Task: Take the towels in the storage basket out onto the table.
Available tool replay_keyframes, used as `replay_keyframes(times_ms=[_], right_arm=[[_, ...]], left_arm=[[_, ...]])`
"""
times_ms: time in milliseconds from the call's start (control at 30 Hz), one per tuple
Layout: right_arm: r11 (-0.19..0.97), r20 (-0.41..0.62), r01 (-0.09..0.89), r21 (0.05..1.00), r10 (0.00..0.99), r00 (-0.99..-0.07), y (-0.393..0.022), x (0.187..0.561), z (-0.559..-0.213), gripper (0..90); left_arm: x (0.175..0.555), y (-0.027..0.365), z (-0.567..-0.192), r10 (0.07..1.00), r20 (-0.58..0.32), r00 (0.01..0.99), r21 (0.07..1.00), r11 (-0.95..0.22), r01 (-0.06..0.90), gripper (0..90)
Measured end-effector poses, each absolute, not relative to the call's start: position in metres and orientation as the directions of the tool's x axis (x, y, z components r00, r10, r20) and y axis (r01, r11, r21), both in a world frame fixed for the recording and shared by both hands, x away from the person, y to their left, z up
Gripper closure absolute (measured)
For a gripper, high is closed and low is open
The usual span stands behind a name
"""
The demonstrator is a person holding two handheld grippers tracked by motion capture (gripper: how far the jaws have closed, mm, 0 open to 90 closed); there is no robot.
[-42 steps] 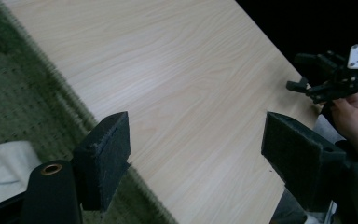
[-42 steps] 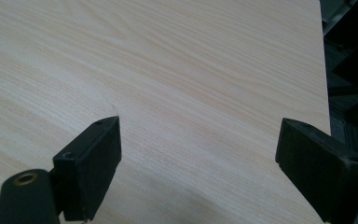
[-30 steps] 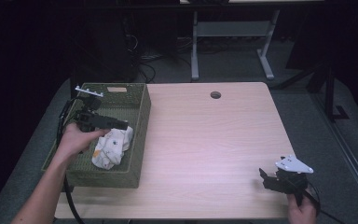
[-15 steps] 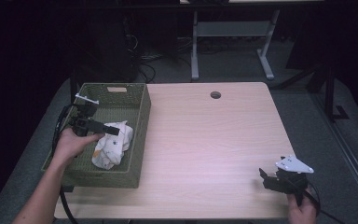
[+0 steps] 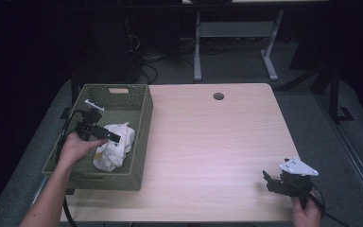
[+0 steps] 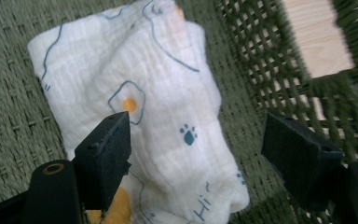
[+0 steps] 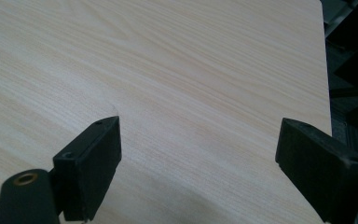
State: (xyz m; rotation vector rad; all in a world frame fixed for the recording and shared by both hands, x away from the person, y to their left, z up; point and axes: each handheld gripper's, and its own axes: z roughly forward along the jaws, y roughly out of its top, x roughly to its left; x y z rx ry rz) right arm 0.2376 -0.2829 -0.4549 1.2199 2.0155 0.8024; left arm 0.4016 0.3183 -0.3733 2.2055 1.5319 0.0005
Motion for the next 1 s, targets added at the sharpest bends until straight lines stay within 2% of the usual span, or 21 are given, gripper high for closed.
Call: replay_keyframes(times_ms=[400, 1000], right_arm=[[0.384, -0.209, 0.516, 0.766, 0.907, -0.365, -0.283, 0.238, -0.455, 13.9], [0.382, -0.208, 0.516, 0.767, 0.908, -0.363, -0.284, 0.237, -0.454, 13.9]], left_arm=[[0.409, 0.309, -0.396, 0.913, -0.171, 0.37, 0.25, -0.323, 0.913, 26.0], [0.412, 0.304, -0.42, 0.923, -0.117, 0.367, 0.131, -0.352, 0.927, 32.1]])
